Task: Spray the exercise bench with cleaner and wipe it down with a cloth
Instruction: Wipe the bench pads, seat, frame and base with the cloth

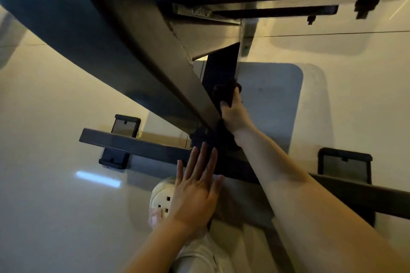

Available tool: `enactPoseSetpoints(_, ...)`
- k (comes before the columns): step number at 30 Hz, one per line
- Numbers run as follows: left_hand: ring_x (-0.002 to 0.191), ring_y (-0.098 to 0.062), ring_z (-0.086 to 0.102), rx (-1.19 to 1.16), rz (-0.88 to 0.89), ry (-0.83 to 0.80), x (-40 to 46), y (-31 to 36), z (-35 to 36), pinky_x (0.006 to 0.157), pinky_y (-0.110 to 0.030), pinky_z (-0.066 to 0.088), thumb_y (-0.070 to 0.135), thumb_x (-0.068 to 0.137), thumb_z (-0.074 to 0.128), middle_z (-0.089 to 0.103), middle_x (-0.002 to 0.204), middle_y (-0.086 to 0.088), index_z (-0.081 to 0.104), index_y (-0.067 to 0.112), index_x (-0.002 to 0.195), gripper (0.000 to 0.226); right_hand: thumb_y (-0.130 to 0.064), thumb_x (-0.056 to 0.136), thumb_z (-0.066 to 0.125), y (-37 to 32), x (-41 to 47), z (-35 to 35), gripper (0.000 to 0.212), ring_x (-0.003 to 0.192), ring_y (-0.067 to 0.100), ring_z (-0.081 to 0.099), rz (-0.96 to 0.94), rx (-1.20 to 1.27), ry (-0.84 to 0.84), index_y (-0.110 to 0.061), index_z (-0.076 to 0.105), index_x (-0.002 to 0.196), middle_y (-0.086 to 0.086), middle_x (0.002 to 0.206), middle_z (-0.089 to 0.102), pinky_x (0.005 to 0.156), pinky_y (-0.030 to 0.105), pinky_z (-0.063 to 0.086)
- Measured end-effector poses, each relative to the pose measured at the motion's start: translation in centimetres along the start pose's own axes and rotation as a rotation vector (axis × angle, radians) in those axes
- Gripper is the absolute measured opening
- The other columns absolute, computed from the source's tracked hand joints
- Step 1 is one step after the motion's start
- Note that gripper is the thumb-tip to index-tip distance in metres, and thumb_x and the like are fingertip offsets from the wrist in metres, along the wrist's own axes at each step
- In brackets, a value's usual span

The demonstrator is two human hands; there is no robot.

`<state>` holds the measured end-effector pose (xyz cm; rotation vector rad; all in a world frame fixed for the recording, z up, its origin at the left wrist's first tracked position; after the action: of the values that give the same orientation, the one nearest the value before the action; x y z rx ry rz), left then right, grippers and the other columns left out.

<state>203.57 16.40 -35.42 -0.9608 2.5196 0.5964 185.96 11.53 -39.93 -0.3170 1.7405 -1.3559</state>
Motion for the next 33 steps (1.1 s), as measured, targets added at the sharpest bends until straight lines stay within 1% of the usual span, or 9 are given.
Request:
enactPoseSetpoints(6, 0.132, 0.004, -0.04, -0.034, -0.012, -0.002, 0.0, -0.3, 0.1, 0.11, -0.029, -0.029, 0.077, 0.066, -0.032, -0.041, 0.143, 0.028, -0.027, 0.05, 0.135, 0.075, -0.022, 0.103, 0.04, -5.3, 7.0, -2.3, 0.069, 0.136, 0.035, 0.038, 0.082, -0.167, 0.053, -0.025, -0.003, 0.157, 0.008, 0.156, 0.029, 0.109, 0.044, 0.035)
enactPoseSetpoints(11, 0.13, 0.014, -0.035, -0.125, -0.001, 0.068, -0.7, 0.1, -1.8, 0.12, -0.035, -0.013, 0.075, 0.078, -0.007, -0.037, 0.141, 0.037, -0.02, 0.065, 0.133, 0.057, -0.018, 0.105, 0.037, -3.1, 1.7, -3.4, 0.04, 0.12, 0.032, 0.053, -0.03, 0.05, 0.094, -0.021, 0.041, 0.144, 0.006, 0.122, 0.056, 0.09, 0.032, 0.041)
enactPoseSetpoints(14, 0.134, 0.014, -0.028, -0.152, -0.047, 0.336, -3.0, 0.1, -6.1, 0.117, -0.042, 0.0, 0.072, 0.088, 0.005, -0.029, 0.146, 0.039, -0.019, 0.066, 0.136, 0.053, -0.027, 0.106, 0.038, -1.4, -1.5, -5.1, 0.028, 0.115, 0.03, 0.056, -0.006, 0.422, 0.168, -0.027, 0.048, 0.132, 0.001, 0.115, 0.059, 0.101, 0.049, 0.046)
enactPoseSetpoints(18, 0.149, -0.018, -0.01, 0.149, 0.064, 0.763, -5.0, 2.5, -12.9, 0.12, -0.052, 0.0, 0.05, 0.101, 0.021, -0.016, 0.161, 0.007, 0.001, 0.035, 0.154, 0.058, -0.028, 0.105, 0.038, -9.3, -5.5, -5.8, 0.037, 0.117, 0.024, 0.056, -0.258, 0.505, 0.143, -0.022, 0.043, 0.141, 0.003, 0.124, 0.058, 0.103, 0.052, 0.046)
enactPoseSetpoints(22, 0.149, -0.018, -0.013, 0.198, 0.075, 0.814, -4.7, 4.1, -14.5, 0.119, -0.045, -0.001, 0.045, 0.098, 0.032, -0.022, 0.16, 0.002, -0.01, 0.025, 0.153, 0.073, -0.025, 0.096, 0.04, -15.9, -14.7, -1.2, 0.04, 0.129, 0.009, 0.048, -0.611, 0.457, -0.138, -0.038, 0.044, 0.133, 0.0, 0.142, 0.05, 0.107, 0.03, 0.044)
enactPoseSetpoints(24, 0.148, -0.015, -0.014, 0.181, 0.079, 0.816, -4.8, 4.3, -14.3, 0.118, -0.042, 0.001, 0.043, 0.096, 0.035, -0.023, 0.16, 0.003, -0.011, 0.025, 0.153, 0.077, -0.029, 0.098, 0.039, -16.3, -15.8, 0.0, 0.04, 0.138, 0.008, 0.038, -0.695, 0.348, -0.123, -0.049, 0.04, 0.132, -0.002, 0.151, 0.041, 0.113, 0.038, 0.037)
enactPoseSetpoints(27, 0.147, -0.012, -0.016, 0.144, 0.071, 0.827, -4.6, 4.5, -14.2, 0.117, -0.036, 0.0, 0.044, 0.097, 0.032, -0.025, 0.159, 0.004, -0.014, 0.027, 0.153, 0.074, -0.052, 0.099, 0.035, -15.5, -12.2, -0.4, 0.058, 0.141, 0.013, 0.034, -0.666, 0.245, -0.055, -0.029, 0.028, 0.152, 0.003, 0.156, 0.034, 0.113, 0.045, 0.036)
enactPoseSetpoints(31, 0.147, -0.013, -0.017, 0.116, 0.097, 0.831, -4.3, 5.1, -14.0, 0.116, -0.034, 0.002, 0.051, 0.101, 0.019, -0.028, 0.158, 0.004, -0.018, 0.027, 0.151, 0.067, -0.033, 0.106, 0.033, -12.3, -5.2, -1.8, 0.05, 0.137, 0.008, 0.034, -0.338, 0.23, 0.047, -0.02, 0.023, 0.153, 0.001, 0.156, 0.034, 0.102, 0.017, 0.028)
enactPoseSetpoints(33, 0.146, -0.012, -0.019, 0.099, 0.088, 0.825, -4.1, 5.1, -13.9, 0.115, -0.033, 0.001, 0.053, 0.101, 0.016, -0.029, 0.157, 0.004, -0.018, 0.026, 0.151, 0.066, -0.031, 0.107, 0.032, -11.7, -1.6, -2.4, 0.049, 0.14, 0.018, 0.034, -0.25, 0.267, 0.069, -0.015, 0.025, 0.152, 0.005, 0.155, 0.034, 0.106, 0.022, 0.028)
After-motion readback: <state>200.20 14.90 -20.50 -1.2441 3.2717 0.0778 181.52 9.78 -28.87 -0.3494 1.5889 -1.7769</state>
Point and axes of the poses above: each hand's wrist, its own x-axis towards the middle knuckle, its own z-axis out of the palm, y = z × x, the point moved 10 cm from there along x, towards the middle knuckle
